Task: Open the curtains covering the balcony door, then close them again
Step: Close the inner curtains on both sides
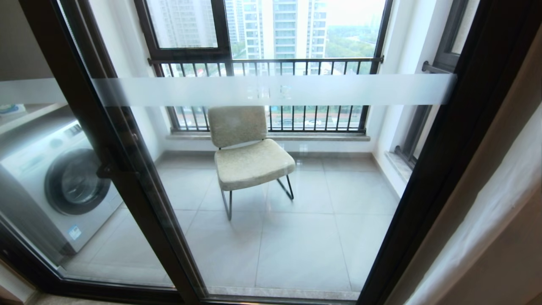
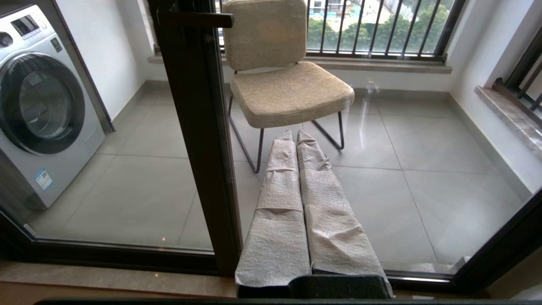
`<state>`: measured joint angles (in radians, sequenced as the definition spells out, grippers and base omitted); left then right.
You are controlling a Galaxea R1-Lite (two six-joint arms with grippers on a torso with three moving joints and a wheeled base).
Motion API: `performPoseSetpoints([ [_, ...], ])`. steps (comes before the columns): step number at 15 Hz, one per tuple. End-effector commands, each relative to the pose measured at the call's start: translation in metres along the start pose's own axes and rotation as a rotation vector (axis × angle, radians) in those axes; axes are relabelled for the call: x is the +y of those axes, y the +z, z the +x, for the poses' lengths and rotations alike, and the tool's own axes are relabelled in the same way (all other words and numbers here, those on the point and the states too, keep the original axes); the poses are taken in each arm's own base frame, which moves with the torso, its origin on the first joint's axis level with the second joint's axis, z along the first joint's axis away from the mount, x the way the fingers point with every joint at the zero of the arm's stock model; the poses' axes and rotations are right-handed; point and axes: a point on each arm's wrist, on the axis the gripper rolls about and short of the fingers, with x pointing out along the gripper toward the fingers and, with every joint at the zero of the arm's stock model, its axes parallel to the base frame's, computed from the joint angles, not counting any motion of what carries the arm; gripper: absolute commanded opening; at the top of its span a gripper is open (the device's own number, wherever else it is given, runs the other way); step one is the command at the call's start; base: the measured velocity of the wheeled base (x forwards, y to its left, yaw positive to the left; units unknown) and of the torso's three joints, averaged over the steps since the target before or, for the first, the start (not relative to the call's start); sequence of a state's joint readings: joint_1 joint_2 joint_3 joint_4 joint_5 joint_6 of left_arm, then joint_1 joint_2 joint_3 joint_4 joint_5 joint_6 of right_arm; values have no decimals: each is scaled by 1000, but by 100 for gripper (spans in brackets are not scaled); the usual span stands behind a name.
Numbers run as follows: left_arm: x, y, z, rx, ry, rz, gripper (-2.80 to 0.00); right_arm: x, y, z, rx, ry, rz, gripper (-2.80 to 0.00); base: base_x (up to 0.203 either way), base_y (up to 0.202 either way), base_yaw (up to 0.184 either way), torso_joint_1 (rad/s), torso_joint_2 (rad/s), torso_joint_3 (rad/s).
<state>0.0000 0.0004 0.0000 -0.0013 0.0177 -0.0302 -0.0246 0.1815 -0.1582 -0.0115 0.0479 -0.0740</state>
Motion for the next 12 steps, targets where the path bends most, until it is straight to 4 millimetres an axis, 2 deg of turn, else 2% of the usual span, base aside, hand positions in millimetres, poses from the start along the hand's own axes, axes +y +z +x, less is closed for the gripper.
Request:
performPoseSetpoints([
  [1, 0, 0, 0, -1, 1, 0, -280, -2, 18, 14, 74, -84, 8, -280, 0, 0, 0, 0, 0, 0],
  [3, 0, 0, 0, -1, 1, 0, -280, -5, 36, 23, 103, -237, 21, -280, 0, 0, 0, 0, 0, 0],
  [6, 0, 0, 0, -1, 1, 0, -280, -16, 68, 38, 118, -370, 40, -280, 0, 0, 0, 0, 0, 0],
  [9, 0, 0, 0, -1, 1, 0, -280, -30, 91, 47, 116, -517, 62, -280, 0, 0, 0, 0, 0, 0],
  [10, 0, 0, 0, -1, 1, 0, -280, -34, 99, 48, 106, -572, 61, -44, 0, 0, 0, 0, 0, 0],
  [11, 0, 0, 0, -1, 1, 0, -280, -38, 107, 49, 95, -619, 55, 0, 0, 0, 0, 0, 0, 0],
  [12, 0, 0, 0, -1, 1, 0, -280, -41, 113, 49, 88, -651, 47, 0, 0, 0, 0, 0, 0, 0],
])
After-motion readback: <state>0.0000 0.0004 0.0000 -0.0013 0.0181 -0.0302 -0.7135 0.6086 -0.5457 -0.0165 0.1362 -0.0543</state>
